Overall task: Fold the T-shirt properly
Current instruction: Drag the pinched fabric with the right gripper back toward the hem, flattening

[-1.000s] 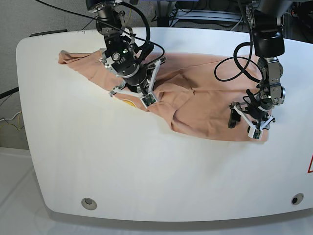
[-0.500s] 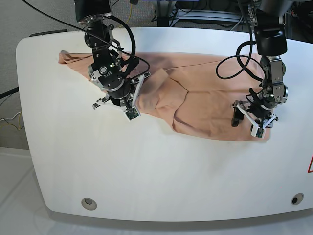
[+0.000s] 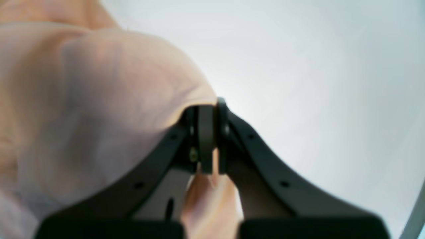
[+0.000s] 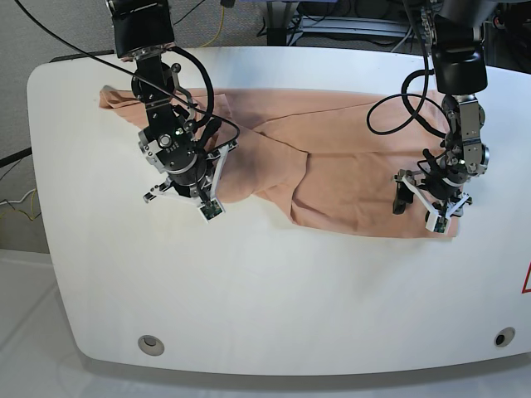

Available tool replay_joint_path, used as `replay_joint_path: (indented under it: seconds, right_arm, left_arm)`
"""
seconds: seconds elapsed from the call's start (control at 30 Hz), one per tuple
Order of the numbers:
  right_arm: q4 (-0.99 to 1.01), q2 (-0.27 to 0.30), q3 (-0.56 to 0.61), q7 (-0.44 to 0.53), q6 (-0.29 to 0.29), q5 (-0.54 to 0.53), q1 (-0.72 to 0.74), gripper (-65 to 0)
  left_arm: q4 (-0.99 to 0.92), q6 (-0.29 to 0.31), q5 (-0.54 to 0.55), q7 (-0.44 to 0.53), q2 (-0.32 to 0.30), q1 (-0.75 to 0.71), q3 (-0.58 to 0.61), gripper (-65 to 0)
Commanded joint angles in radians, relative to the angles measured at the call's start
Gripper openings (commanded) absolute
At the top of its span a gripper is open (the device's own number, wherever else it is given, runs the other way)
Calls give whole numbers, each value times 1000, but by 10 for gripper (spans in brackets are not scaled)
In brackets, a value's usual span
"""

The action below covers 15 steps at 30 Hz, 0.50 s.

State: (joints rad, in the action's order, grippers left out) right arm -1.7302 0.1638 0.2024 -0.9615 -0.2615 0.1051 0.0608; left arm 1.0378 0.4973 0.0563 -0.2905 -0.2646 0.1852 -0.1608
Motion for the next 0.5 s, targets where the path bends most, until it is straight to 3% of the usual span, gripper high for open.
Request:
replay_joint_path:
  seconds: [0.0, 0.47]
  right_arm:
    - [0, 6, -4, 40, 1, 2, 35, -650]
    - [82, 30, -1, 55, -5, 0, 161, -650]
  left_arm:
    - [12, -1, -11, -16, -12, 10, -1, -208]
    - [12, -1, -11, -16, -12, 10, -3, -208]
